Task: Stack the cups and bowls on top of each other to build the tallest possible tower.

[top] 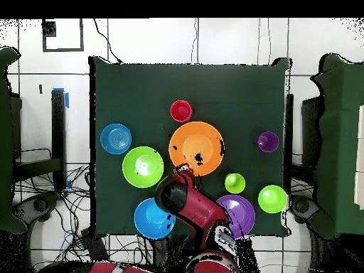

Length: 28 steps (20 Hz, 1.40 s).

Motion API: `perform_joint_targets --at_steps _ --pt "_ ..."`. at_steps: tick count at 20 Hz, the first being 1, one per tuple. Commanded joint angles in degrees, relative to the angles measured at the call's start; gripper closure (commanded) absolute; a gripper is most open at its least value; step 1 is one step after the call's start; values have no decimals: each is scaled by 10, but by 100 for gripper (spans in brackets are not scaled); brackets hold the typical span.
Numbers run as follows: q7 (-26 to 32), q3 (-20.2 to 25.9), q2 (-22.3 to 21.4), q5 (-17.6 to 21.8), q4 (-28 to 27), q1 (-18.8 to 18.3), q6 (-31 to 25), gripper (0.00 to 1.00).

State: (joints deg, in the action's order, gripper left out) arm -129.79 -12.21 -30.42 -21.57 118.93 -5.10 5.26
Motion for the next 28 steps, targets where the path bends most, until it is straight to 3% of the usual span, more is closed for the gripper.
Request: perform_joint_targets --at_steps 1,7,24,28 --pt "-63 30 10 13 49 20 -97 100" --pt "-52 15 11 26 55 24 -97 100" --pt "-39 9 -13 71 102 -14 -82 100" --pt "-35 13 -14 93 106 -22 -53 100"
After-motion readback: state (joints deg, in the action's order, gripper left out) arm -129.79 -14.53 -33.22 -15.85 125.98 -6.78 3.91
